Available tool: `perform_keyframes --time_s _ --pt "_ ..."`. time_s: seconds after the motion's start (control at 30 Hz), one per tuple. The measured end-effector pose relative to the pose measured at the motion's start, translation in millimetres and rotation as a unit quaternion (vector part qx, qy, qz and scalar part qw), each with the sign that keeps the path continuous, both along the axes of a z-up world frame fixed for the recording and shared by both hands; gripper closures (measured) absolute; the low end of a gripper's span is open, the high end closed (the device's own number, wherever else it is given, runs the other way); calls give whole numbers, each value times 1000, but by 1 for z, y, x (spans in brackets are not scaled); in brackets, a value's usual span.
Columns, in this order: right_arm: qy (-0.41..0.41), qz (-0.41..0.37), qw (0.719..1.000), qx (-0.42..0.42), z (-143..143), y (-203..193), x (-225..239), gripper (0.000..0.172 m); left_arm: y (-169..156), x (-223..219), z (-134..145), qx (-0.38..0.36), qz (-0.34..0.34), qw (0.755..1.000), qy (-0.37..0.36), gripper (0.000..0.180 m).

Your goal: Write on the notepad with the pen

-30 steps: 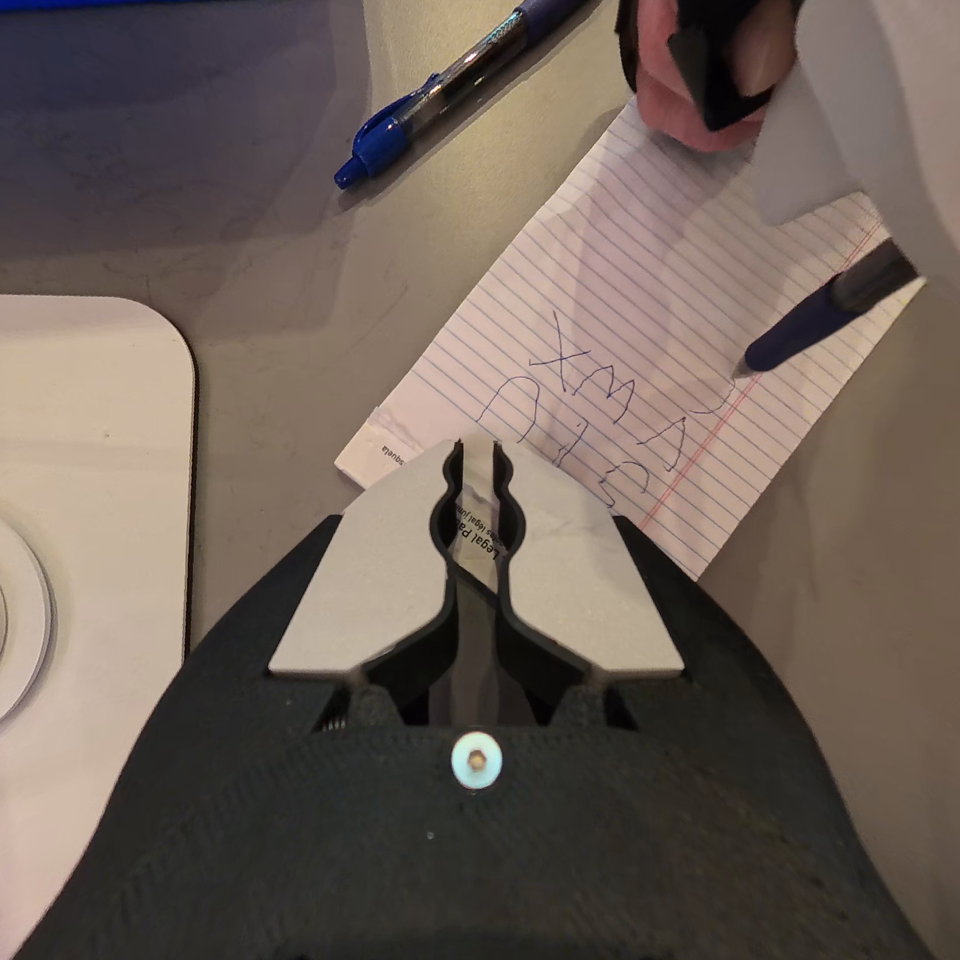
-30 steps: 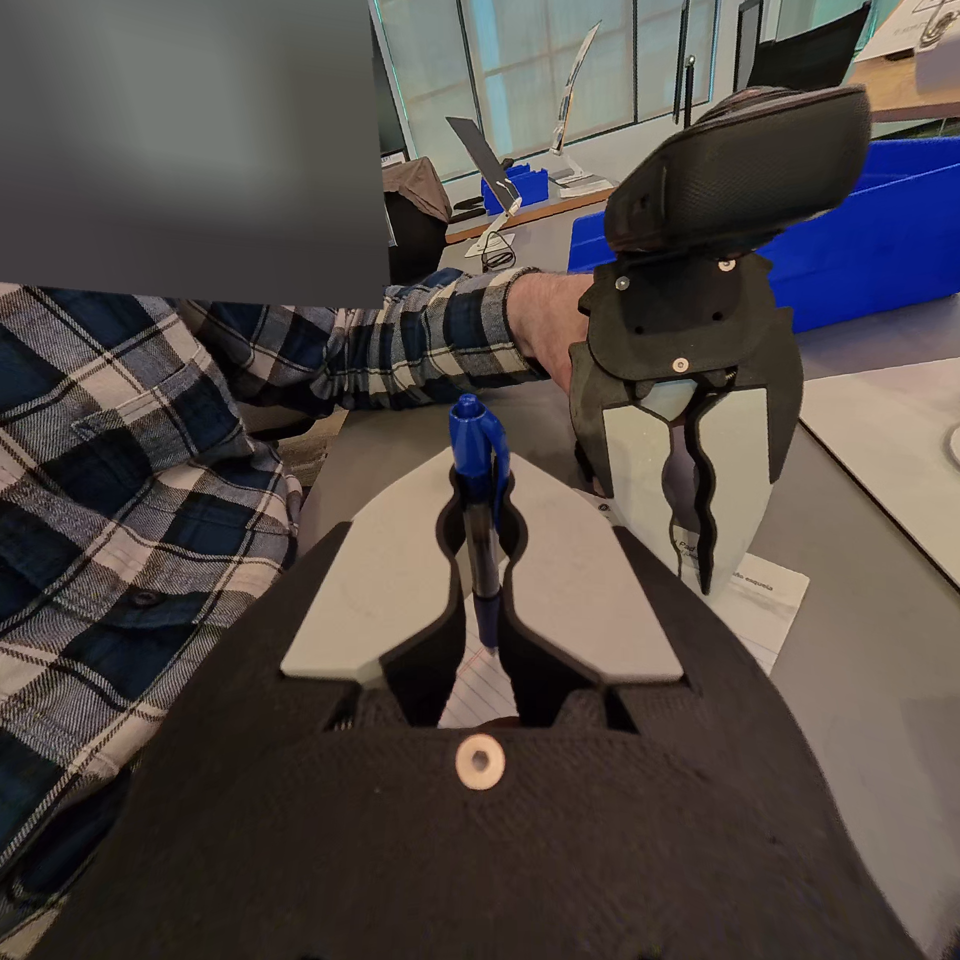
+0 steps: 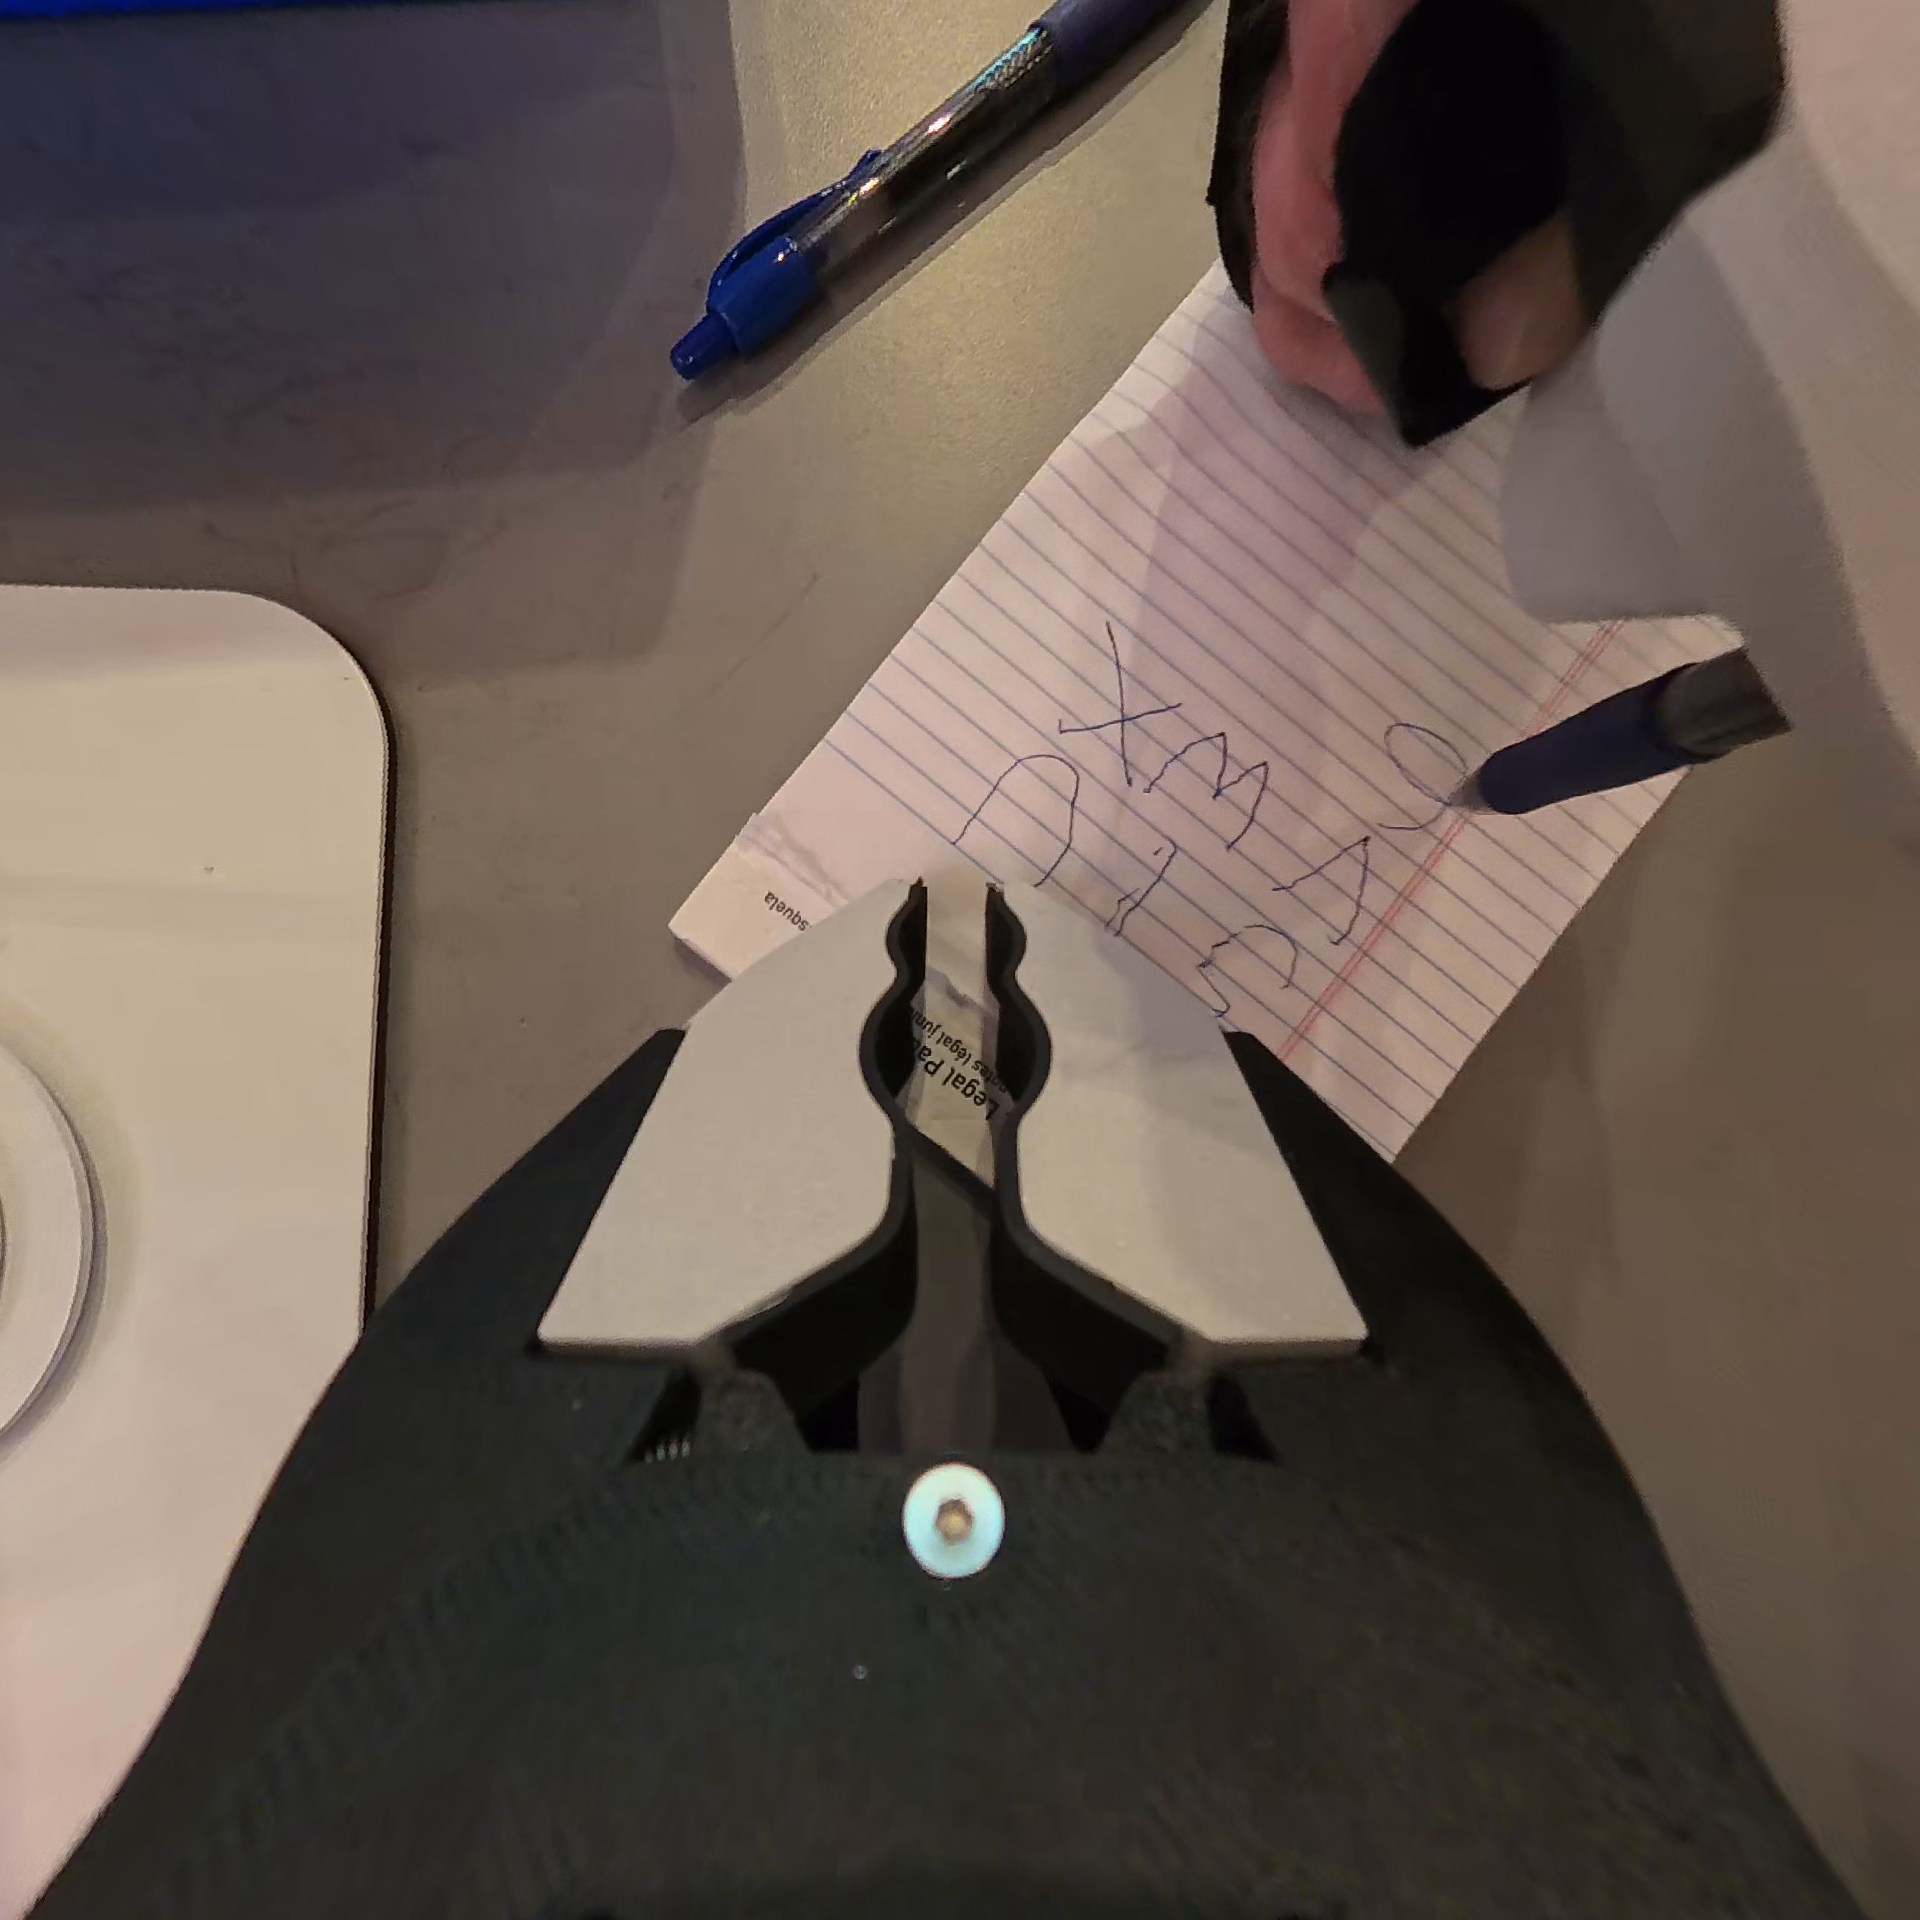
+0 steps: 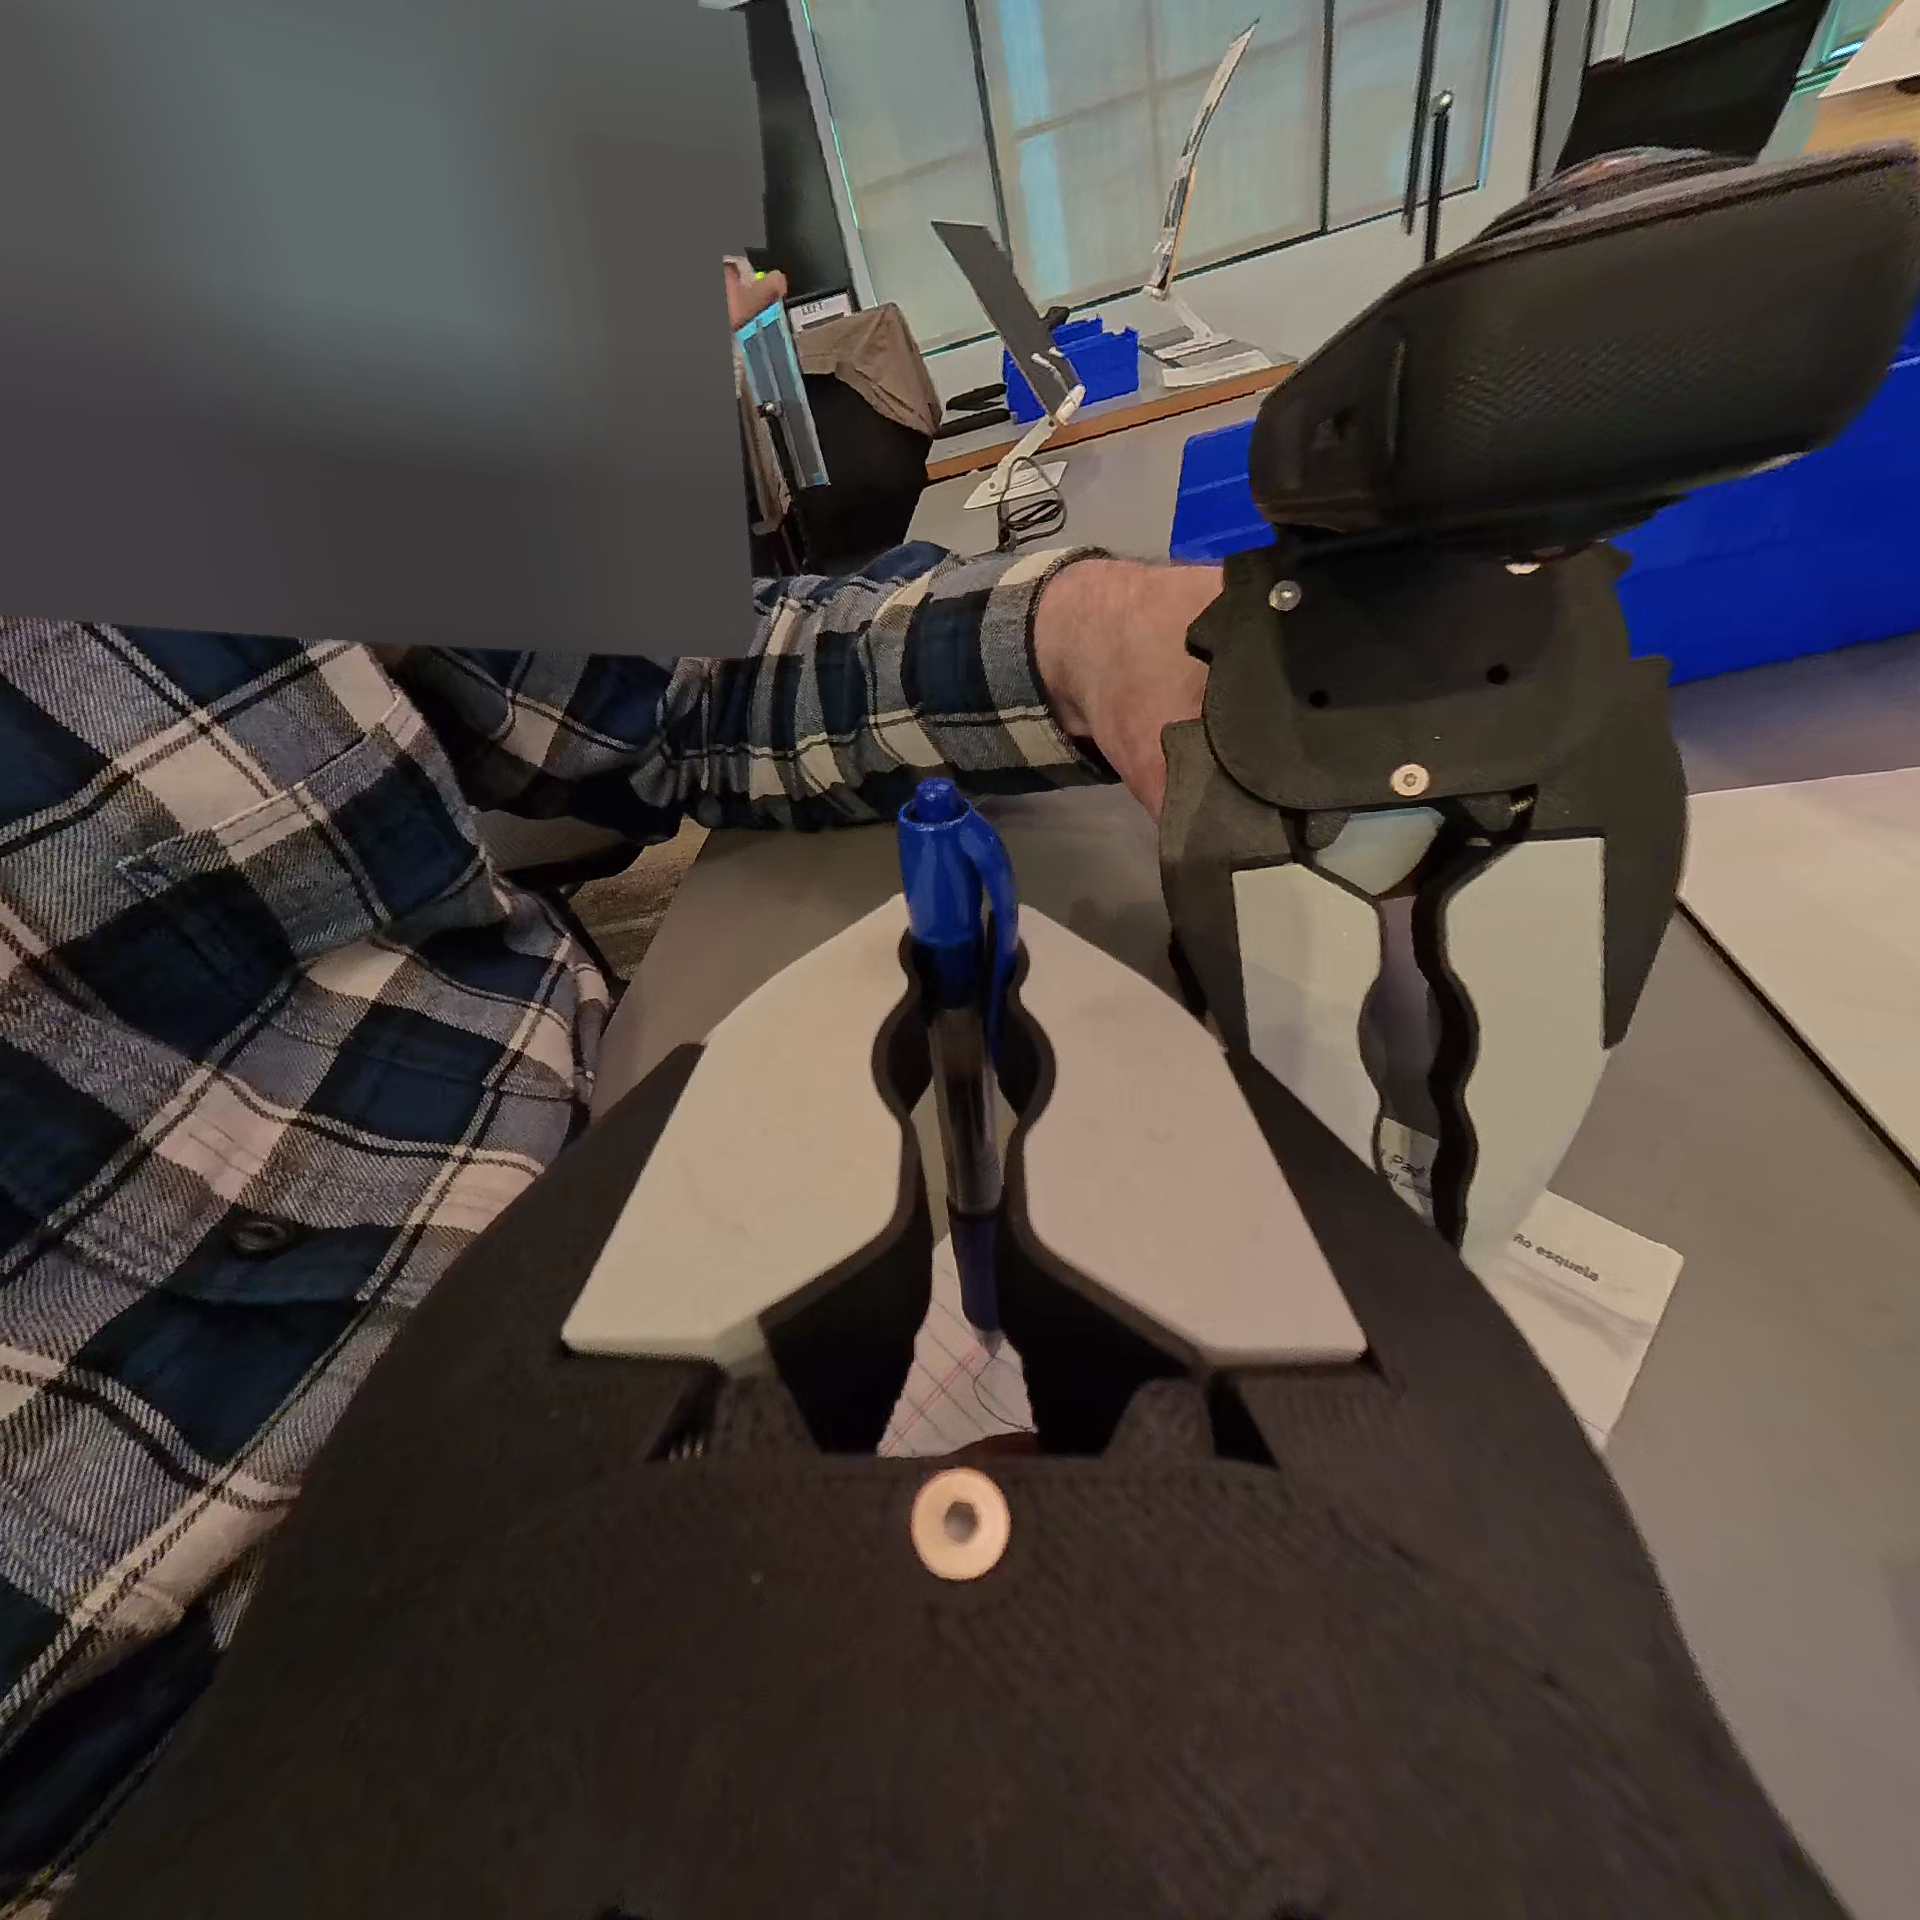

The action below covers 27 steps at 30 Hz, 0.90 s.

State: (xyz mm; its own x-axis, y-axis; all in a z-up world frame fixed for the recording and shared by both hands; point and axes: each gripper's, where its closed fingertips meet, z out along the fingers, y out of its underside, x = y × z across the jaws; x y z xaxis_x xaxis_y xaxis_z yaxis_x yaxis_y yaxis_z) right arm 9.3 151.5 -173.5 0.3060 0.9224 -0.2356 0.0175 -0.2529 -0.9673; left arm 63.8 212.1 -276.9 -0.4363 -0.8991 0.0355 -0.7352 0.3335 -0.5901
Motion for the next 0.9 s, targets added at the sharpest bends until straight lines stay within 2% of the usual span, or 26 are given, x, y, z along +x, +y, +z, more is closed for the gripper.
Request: perform_keyframes --time_s 0.23,0.5,0.73,0.77,0.9 --pt "45 -40 998 13 23 13 32 163 -2 -3 1 -12 -9 1000 8 163" --pt "60 -48 997 -2 17 16 41 163 2 0 0 -5 -6 1000 -2 172" --pt "76 -56 995 -11 14 20 46 163 1 1 6 -9 -4 1000 -10 148" --pt "80 -61 995 -11 15 21 48 163 -4 1 10 -24 -7 1000 -15 142" --pt "102 -85 991 5 26 25 58 163 -41 6 37 -96 -44 992 -66 140"
